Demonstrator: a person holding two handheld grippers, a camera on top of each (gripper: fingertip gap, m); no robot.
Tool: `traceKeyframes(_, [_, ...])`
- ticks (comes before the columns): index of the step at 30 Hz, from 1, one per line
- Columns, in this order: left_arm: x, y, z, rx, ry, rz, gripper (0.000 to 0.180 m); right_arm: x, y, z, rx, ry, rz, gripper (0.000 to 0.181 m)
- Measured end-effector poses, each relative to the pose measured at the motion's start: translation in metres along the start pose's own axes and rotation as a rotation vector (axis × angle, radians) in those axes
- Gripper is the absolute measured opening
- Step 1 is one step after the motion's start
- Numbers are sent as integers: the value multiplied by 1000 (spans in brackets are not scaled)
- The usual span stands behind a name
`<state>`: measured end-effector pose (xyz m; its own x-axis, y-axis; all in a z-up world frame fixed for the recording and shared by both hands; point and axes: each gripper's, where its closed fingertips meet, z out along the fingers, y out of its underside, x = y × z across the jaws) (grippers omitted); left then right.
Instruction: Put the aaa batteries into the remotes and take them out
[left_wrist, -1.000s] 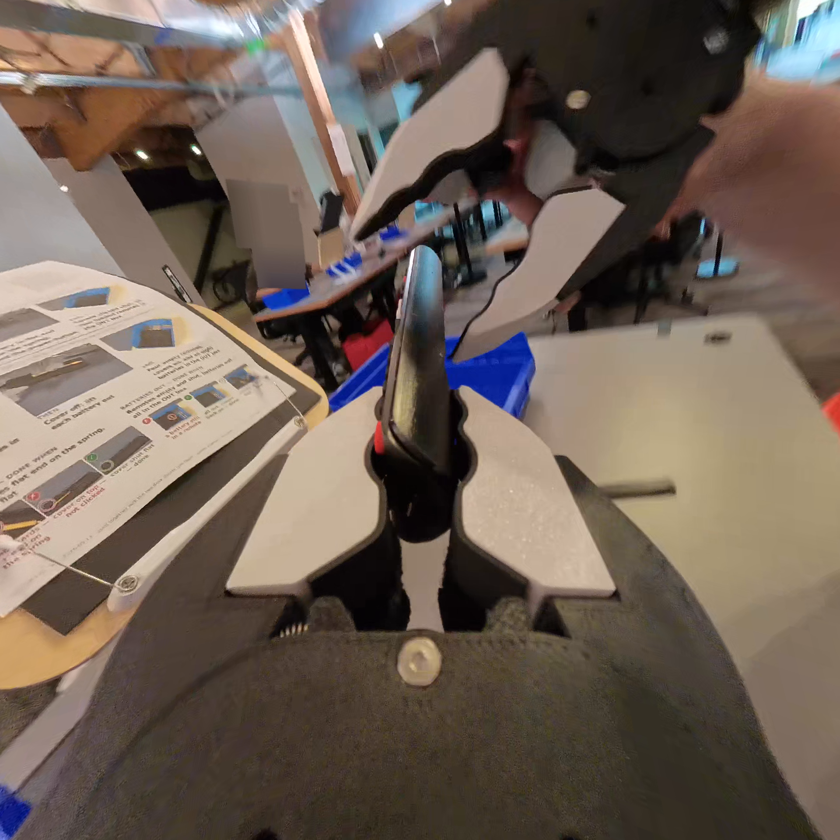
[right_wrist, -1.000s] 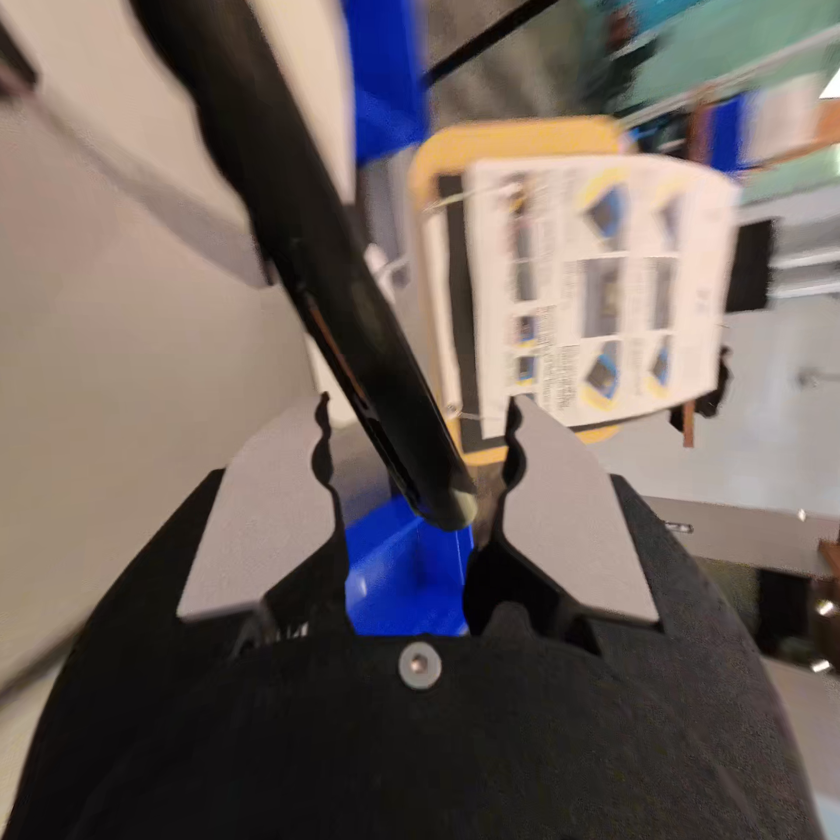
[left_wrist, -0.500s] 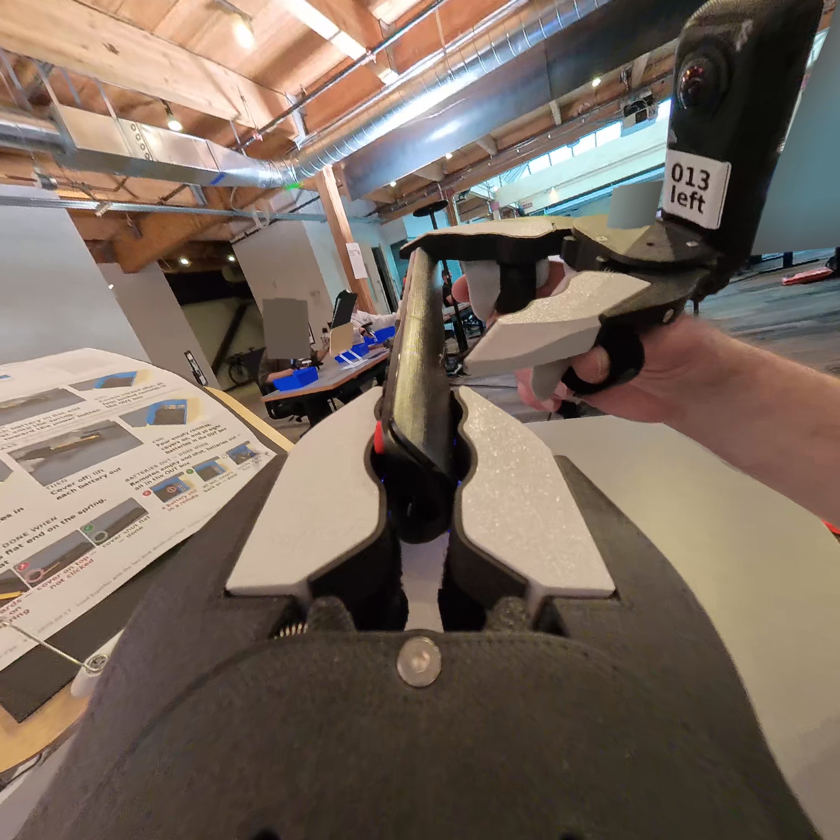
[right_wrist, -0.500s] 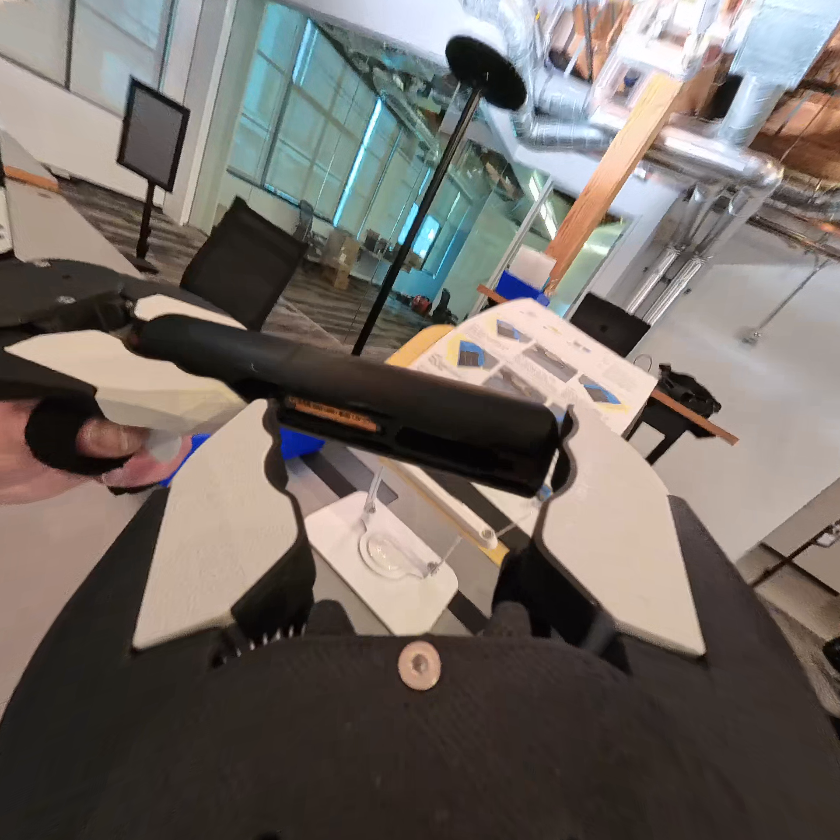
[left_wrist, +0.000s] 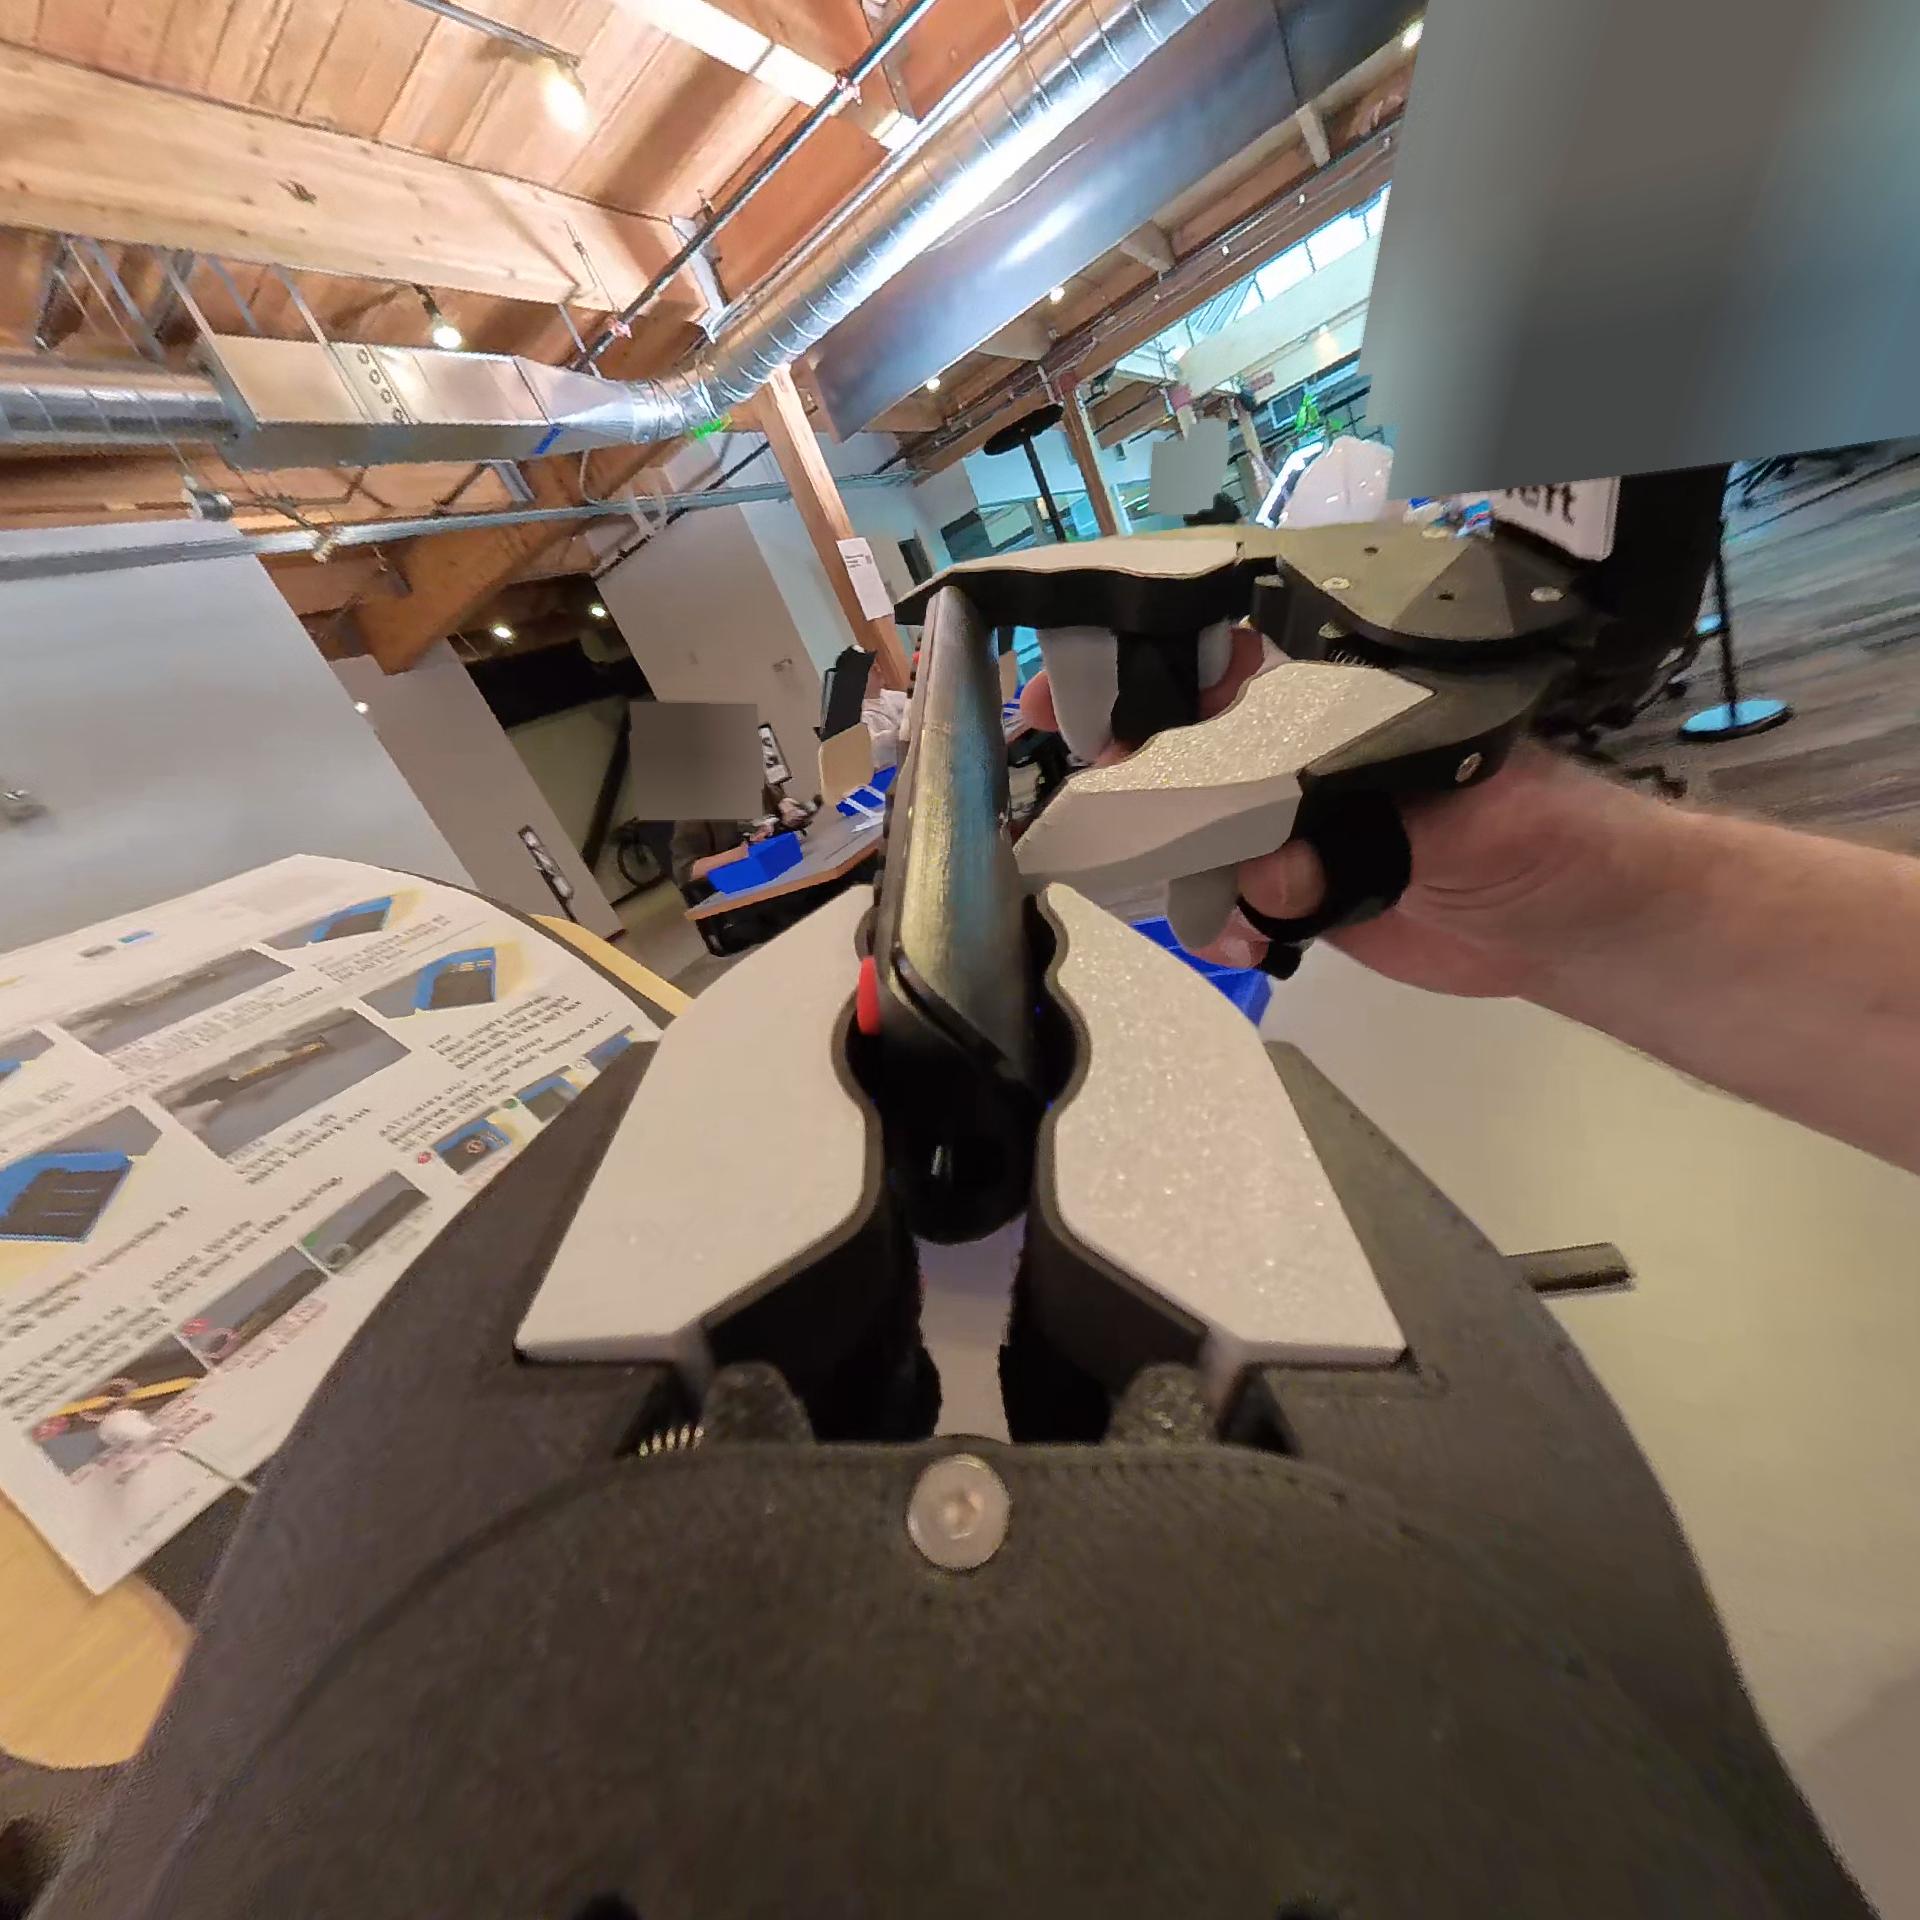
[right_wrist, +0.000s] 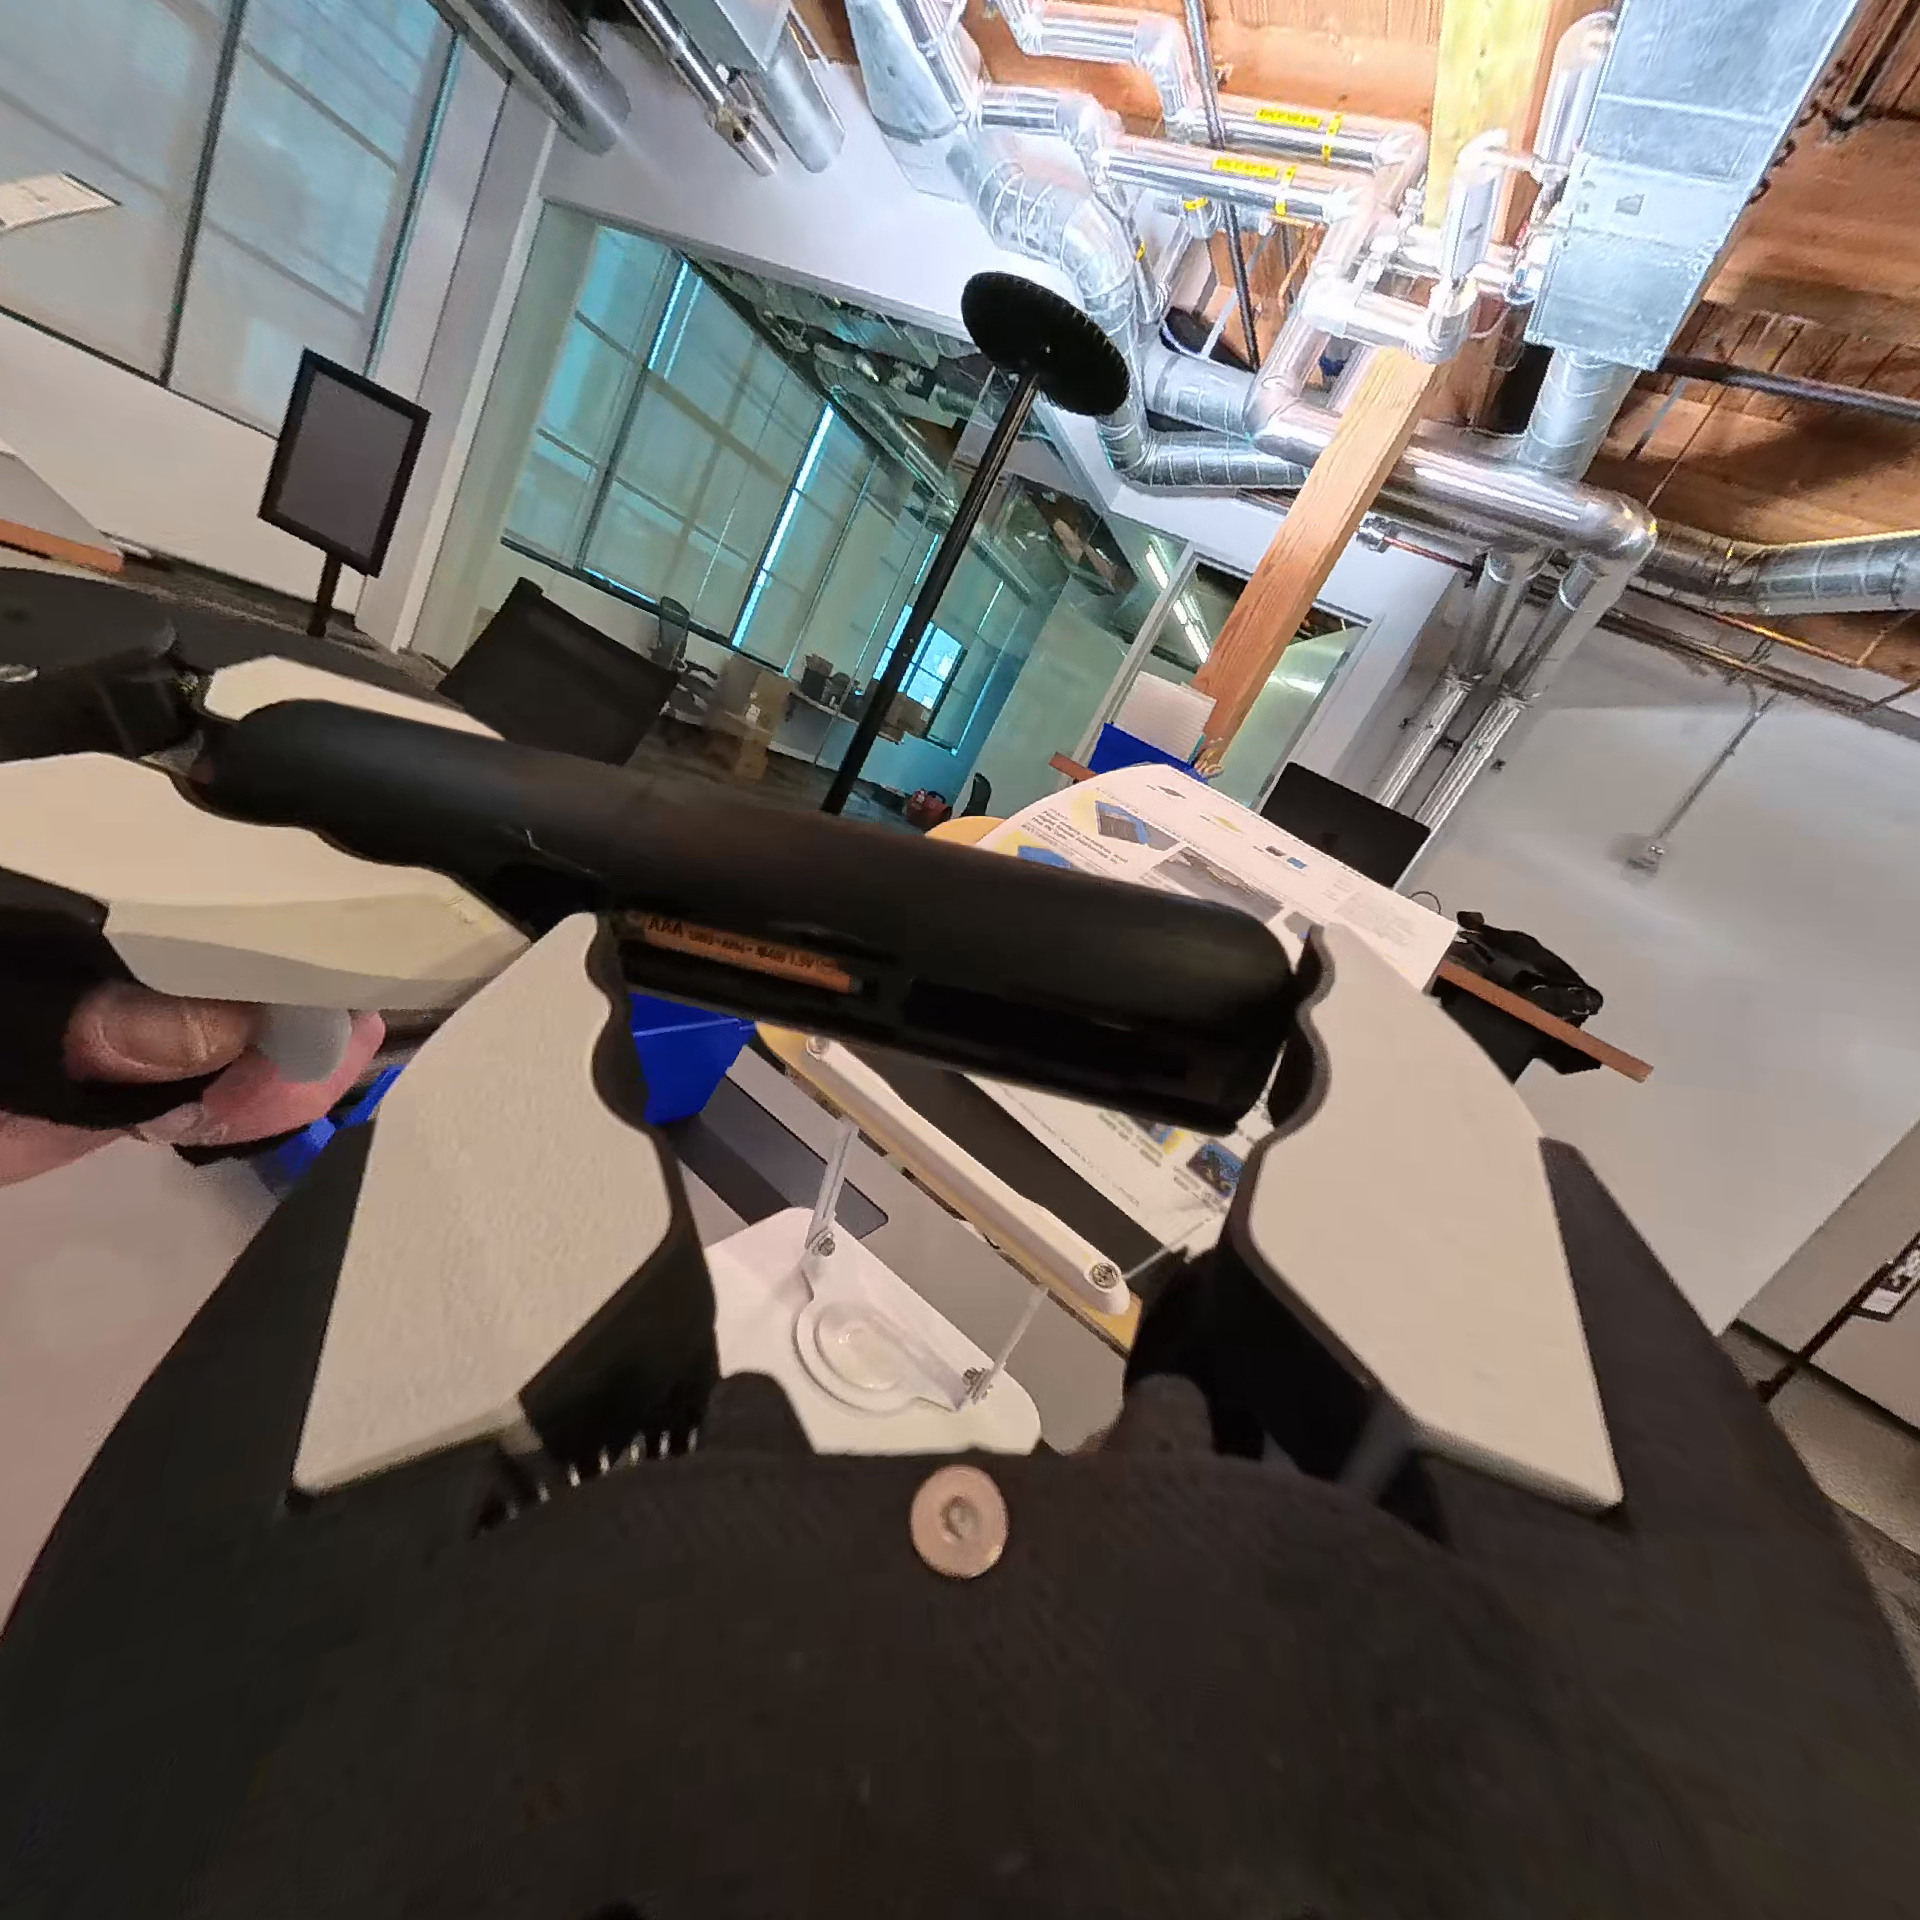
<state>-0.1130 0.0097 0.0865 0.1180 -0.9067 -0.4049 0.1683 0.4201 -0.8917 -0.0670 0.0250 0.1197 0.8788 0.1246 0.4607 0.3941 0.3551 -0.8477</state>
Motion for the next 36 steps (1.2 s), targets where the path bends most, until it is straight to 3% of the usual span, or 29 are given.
traceKeyframes(11, [2,-3,1,-5,-3,37,25,2,-2,-4,71,-48,75,111])
traceKeyframes(22, [5,-11,-1,-10,-51,112,24,-1,-1,-4,97,-68,104,114])
traceKeyframes(36, [2,1,2,-67,-80,231,24,-1,16,-1,10,-99,170,112])
